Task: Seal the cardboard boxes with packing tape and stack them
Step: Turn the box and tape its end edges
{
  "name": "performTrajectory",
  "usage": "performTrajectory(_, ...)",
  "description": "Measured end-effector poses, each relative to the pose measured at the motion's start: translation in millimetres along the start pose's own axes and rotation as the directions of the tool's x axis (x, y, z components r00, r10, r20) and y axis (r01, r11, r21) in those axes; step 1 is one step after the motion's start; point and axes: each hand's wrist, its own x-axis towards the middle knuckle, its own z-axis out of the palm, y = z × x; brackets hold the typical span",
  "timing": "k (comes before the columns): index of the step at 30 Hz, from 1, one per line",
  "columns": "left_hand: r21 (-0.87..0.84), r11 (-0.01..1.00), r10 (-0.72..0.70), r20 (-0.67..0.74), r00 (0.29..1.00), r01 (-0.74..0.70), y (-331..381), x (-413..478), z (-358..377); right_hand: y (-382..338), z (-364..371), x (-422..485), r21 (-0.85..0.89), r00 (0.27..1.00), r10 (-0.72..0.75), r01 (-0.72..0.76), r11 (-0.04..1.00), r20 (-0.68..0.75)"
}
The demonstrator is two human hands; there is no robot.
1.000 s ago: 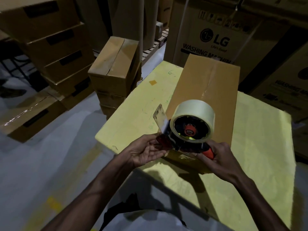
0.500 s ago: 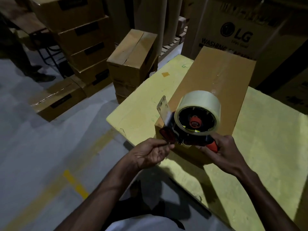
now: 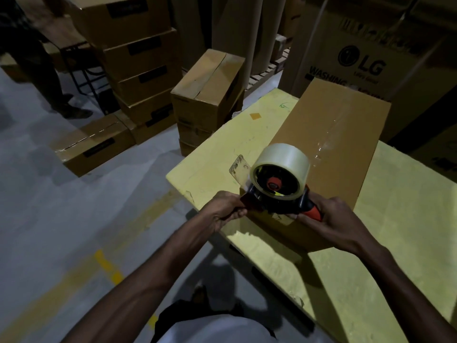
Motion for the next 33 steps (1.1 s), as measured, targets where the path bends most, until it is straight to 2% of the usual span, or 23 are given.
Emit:
performTrajectory(3, -0.009, 0.997, 0.077, -0.110, 0.991, -0.078, 10, 9, -5, -2, -3, 18, -0.012, 1.000, -0.026, 0.026, 1.000, 0.000)
performTrajectory(5, -0.012, 0.991, 0.131, -0.117, 0.984, -0.133, 14, 11, -12, -2, -3, 28, -0.027, 1.000, -0.023, 0.023, 0.999, 0.002)
performTrajectory(8, 0.072, 0.979, 0.198, -0.083, 0.977, -0.193, 17, 15, -22, -1, 2, 40, -0.046, 1.000, -0.016, 0.016, 0.999, -0.007)
performTrajectory(14, 0.213, 0.952, 0.254, -0.162, 0.954, -0.218, 12, 32, -24, 4, 18, 49, -0.033, 1.000, 0.010, -0.010, 0.999, -0.004)
performTrajectory(17, 0.328, 0.894, 0.384, -0.209, 0.899, -0.306, 0, 36, -21, 4, 24, 47, -0.041, 0.999, 0.037, -0.036, 0.999, 0.009)
performTrajectory(19, 0.350, 0.849, 0.487, -0.230, 0.843, -0.396, -7, 38, -18, 5, 27, 47, -0.084, 0.999, 0.049, -0.048, 0.995, 0.013)
performTrajectory(21, 0.355, 0.829, 0.528, -0.247, 0.812, -0.431, -13, 40, -16, 4, 28, 48, -0.150, 0.998, 0.066, -0.063, 0.987, 0.013)
performTrajectory(24, 0.301, 0.867, 0.477, -0.270, 0.836, -0.397, -18, 45, -18, 1, 31, 48, -0.207, 0.995, 0.093, -0.087, 0.974, 0.019)
performTrajectory(29, 0.070, 0.967, 0.256, -0.247, 0.935, -0.246, -16, 51, -23, 0, 35, 46, -0.225, 0.993, 0.112, -0.104, 0.969, 0.024)
performTrajectory(33, 0.069, 0.962, 0.274, -0.277, 0.921, -0.265, -15, 53, -23, -4, 32, 48, -0.249, 0.994, 0.105, -0.095, 0.964, 0.027)
